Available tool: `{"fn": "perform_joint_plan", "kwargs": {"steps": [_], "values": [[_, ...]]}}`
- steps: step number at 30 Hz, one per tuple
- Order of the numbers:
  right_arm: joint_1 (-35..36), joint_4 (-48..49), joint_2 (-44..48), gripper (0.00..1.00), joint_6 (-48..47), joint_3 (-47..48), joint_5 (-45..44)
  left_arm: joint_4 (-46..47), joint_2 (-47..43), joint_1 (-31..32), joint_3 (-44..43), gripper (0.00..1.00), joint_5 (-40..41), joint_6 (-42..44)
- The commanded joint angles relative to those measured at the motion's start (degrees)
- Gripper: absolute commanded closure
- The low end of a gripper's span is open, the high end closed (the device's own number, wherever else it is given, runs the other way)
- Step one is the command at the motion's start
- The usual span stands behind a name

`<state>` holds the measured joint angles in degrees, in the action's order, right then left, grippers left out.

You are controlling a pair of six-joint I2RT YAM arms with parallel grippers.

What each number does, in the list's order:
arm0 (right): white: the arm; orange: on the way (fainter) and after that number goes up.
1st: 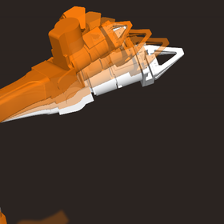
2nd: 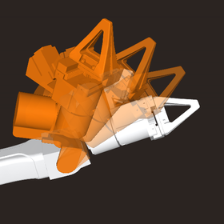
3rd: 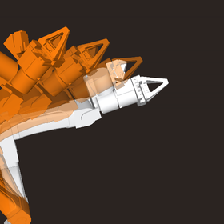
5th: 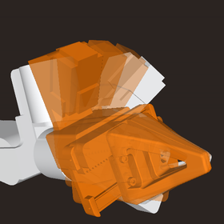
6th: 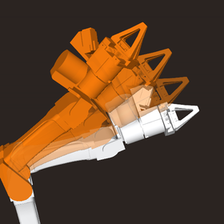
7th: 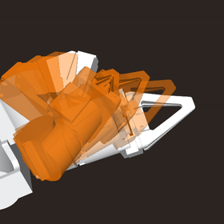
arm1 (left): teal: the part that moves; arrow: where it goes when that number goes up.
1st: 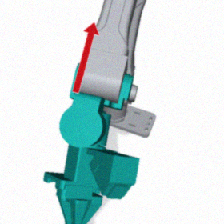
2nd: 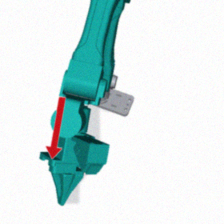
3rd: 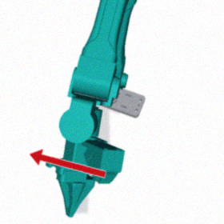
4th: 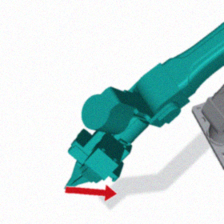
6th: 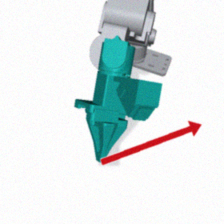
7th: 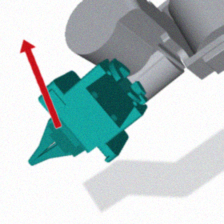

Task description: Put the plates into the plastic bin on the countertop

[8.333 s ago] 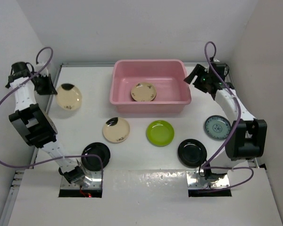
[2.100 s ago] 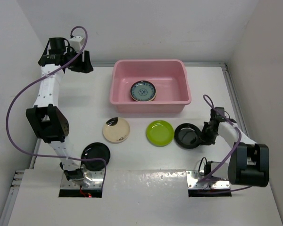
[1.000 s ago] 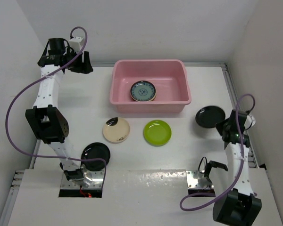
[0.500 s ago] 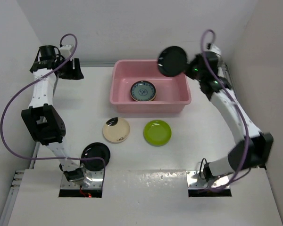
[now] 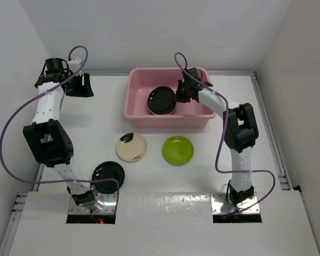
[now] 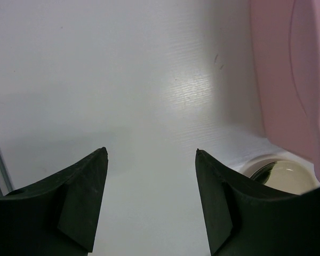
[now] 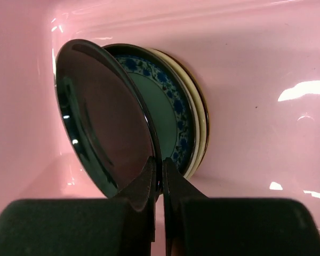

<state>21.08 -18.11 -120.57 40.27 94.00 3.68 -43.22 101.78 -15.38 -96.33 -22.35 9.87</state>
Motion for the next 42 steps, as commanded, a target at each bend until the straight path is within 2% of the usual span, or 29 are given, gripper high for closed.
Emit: {"fn": "perform_joint_plan", "kwargs": {"steps": [1, 4, 6, 8, 11, 14, 15, 18, 19, 24, 29, 33, 37, 39, 42], "values": [[-0.69, 3.25, 0.78, 1.00, 0.42, 4.53, 2.12, 0.86, -2.90, -0.97, 0.18, 0.31, -0.24, 0.41], [-1.39, 3.43, -2.11, 0.99, 0.77, 5.14, 3.96, 0.86, -2.90, -0.97, 0.71, 0.31, -0.24, 0.41], [-1.66, 2.29, -3.78, 0.87, 0.77, 6.37, 5.80, 0.86, -2.90, -0.97, 0.71, 0.31, -0.24, 0.41], [-1.31, -0.07, -5.19, 0.69, -0.62, 8.21, 6.07, 0.86, -2.90, -0.97, 1.23, 0.31, -0.24, 1.72], [-1.04, -1.49, -6.25, 0.61, -2.12, 9.19, 5.99, -2.20, -3.42, -0.97, 1.94, 0.31, -3.39, 6.72], [-0.95, -2.37, -5.90, 0.51, -3.71, 9.63, 5.63, -11.77, -4.82, -0.97, 5.88, 0.31, -7.27, 23.66], [-1.04, -2.46, -5.47, 0.50, -4.75, 9.63, 5.46, -17.02, -5.36, -0.97, 9.38, 0.31, -7.27, 33.02], [-1.04, -2.72, -3.36, 0.45, -6.78, 9.10, 4.23, -25.65, -7.20, -0.97, 16.84, 0.31, -3.77, 47.29], [-0.78, -2.03, -2.83, 0.43, -7.22, 8.75, 3.01, -25.68, -7.82, -0.97, 18.97, 0.31, -2.80, 48.74], [-1.22, -1.58, -0.02, 0.35, -7.58, 7.43, 1.50, -25.16, -10.89, -0.28, 28.56, 0.31, -3.31, 50.78], [-0.43, -2.19, 3.67, 0.35, -9.95, 5.41, 0.46, -24.37, -12.74, 2.36, 37.08, 0.31, -3.41, 53.76], [-0.16, 0.42, 9.98, 0.34, -10.74, 0.41, -0.87, -22.00, -13.45, 5.53, 41.83, 0.31, -3.40, 53.76], [-1.74, 3.95, 15.18, 0.34, -8.81, -8.28, -1.75, -14.81, -14.77, 8.87, 47.98, 0.31, -0.34, 49.47], [-2.36, 5.27, 18.08, 0.34, -7.93, -10.92, -2.62, -7.69, -14.77, 9.66, 51.85, 0.32, 3.61, 45.07], [-2.80, 5.80, 20.64, 0.34, -8.28, -13.83, -3.41, -4.41, -14.77, 11.50, 55.37, 0.34, 4.33, 43.66]]}}
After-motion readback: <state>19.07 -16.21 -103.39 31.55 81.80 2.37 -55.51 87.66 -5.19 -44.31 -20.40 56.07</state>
